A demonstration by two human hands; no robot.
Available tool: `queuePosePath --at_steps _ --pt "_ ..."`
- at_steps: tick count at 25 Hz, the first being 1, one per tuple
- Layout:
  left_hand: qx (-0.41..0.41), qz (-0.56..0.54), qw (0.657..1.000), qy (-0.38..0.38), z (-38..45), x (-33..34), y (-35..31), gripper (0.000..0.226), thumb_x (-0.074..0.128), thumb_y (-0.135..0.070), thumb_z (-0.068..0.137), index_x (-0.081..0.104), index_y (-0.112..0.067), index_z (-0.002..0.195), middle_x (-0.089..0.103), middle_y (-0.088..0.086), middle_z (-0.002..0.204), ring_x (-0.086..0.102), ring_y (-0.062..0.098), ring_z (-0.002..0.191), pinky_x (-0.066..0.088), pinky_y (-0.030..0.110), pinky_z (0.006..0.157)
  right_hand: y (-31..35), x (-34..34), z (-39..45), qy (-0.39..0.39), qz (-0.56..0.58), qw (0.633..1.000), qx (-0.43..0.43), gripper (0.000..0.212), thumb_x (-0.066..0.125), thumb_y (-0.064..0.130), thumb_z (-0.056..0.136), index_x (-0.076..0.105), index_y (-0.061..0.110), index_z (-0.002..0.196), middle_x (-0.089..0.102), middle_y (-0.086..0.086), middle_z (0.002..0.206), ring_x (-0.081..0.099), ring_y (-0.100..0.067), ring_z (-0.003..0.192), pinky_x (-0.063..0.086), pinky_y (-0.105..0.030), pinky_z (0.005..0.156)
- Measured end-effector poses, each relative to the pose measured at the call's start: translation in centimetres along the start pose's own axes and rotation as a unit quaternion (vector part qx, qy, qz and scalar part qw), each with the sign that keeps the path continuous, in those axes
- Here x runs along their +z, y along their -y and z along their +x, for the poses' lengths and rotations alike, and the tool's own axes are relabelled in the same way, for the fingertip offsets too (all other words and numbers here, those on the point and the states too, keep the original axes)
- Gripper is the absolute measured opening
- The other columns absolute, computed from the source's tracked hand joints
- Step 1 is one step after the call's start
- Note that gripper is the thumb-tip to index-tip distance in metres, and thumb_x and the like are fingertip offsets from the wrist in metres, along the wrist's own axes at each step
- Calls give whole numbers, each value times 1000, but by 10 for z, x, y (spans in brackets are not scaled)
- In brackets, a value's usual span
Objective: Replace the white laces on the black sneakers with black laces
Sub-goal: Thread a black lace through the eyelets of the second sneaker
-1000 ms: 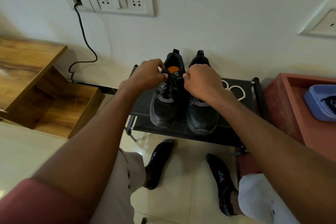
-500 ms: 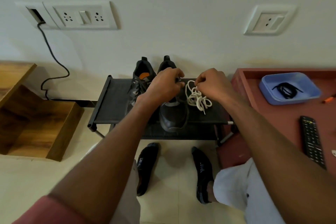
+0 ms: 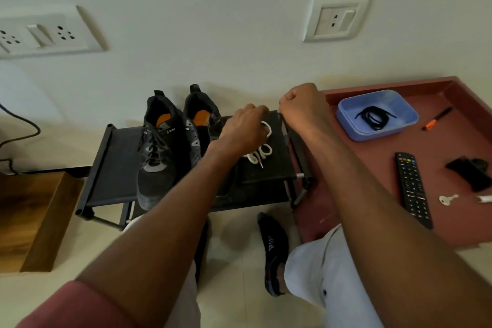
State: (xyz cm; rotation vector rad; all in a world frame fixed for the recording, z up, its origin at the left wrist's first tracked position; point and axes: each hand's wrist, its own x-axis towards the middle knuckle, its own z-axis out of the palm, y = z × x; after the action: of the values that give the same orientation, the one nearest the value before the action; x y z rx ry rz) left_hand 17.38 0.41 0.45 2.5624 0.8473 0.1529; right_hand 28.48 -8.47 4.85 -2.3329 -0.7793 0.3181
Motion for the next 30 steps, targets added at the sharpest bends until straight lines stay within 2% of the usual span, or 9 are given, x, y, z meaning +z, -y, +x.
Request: queuePosePath --at_steps 4,10,13,15,17,19,24,27,30 --pt "101 -119 988 -15 12 20 -44 60 63 -9 92 48 -17 150 53 8 148 50 29 133 44 43 109 -17 -24 -6 -104 68 992 22 21 58 8 95 76 18 90 69 7 87 62 -7 72 41 -21 52" --pt "164 -141 976 -2 35 69 -102 64 56 -5 97 40 -20 157 34 5 166 29 22 152 32 42 121 -94 -81 10 -289 92 948 96 30 53 4 92 80 13 101 78 -2 103 71 -21 98 44 -23 71" --pt "183 -36 982 -8 46 95 -115 62 55 -17 102 36 -30 159 19 1 173 17 27 158 21 59 124 -148 -97 47 -191 -89 977 43 17 59 3 87 74 -1 79 73 -19 82 68 -37 79 51 -41 64" --pt "176 12 984 -11 50 104 -119 55 54 -21 103 41 -34 155 22 -2 171 19 29 156 16 65 120 -173 -96 71 -87 -212 973 32 23 65 11 88 65 1 68 63 -16 68 57 -34 64 42 -36 53" --pt "187 18 982 -18 54 109 -121 44 55 -21 101 53 -32 144 36 -3 163 33 28 148 23 62 114 -187 -90 88 -14 -277 960 29 35 68 21 91 50 11 63 51 -8 64 51 -30 65 35 -31 53" --pt "201 -6 979 -24 61 111 -121 34 59 -23 98 58 -28 132 49 -2 146 49 27 133 29 52 108 -192 -82 95 30 -303 952 29 38 74 28 89 46 18 65 50 -3 68 56 -29 72 42 -32 61" --pt "229 31 973 -5 66 115 -119 45 64 -34 98 59 -25 141 39 14 158 54 36 128 39 51 111 -198 -64 99 -2 -282 959 32 38 61 20 99 39 18 68 45 -1 68 55 -27 73 31 -28 52" --pt "198 23 980 5 60 114 -119 49 65 -33 97 54 -19 144 30 18 164 49 40 135 35 50 116 -187 -65 88 -27 -274 960 46 27 61 23 99 53 13 74 55 -5 74 58 -28 71 33 -28 53" --pt "183 -37 982 -10 53 93 -121 58 66 -28 97 46 -17 151 35 13 162 49 36 136 39 46 113 -159 -77 72 -75 -165 981 66 21 63 12 91 54 12 71 53 -3 68 54 -24 64 29 -29 47"
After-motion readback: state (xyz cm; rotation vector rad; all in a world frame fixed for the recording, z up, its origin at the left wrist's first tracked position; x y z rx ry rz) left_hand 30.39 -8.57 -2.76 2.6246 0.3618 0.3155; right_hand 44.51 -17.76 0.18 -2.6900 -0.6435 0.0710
